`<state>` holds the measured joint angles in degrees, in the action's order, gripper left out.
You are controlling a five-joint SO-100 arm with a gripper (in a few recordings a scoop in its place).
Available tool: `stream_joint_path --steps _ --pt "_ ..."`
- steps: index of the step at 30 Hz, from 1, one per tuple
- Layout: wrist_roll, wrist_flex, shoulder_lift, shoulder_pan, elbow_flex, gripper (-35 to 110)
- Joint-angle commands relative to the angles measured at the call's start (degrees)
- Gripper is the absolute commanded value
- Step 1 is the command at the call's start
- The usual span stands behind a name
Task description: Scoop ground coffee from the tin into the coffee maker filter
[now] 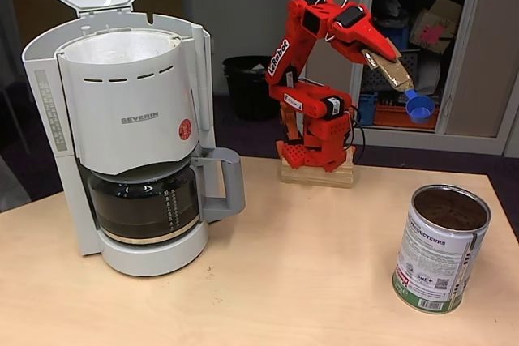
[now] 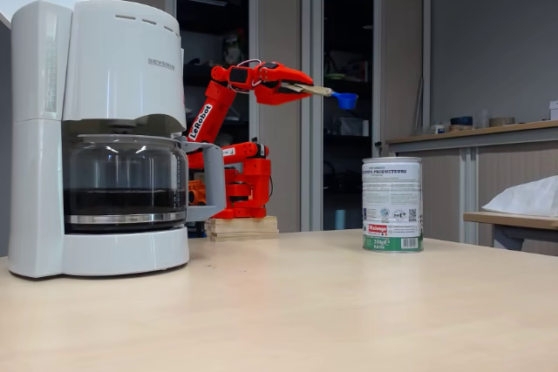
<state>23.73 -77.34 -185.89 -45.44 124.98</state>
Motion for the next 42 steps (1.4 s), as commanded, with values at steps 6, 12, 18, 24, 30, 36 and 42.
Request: stream_joint_path --steps 6,12,18,24,30,36,42 --pt "2.5 -3.5 9.2 -3.0 -0.5 0" --pt "6.1 0.0 14.2 -4.4 5.1 0" --pt "4.7 7.3 21.6 -2.2 8.0 0" --pt "5.0 4.4 27.6 -1.4 1.6 0" --pt "5.1 0.5 25.5 0.3 1.1 0" --pt "5.5 -4.7 21.7 2.0 0.8 0" --pt "5.5 -7.4 21.1 4.4 -1.1 0"
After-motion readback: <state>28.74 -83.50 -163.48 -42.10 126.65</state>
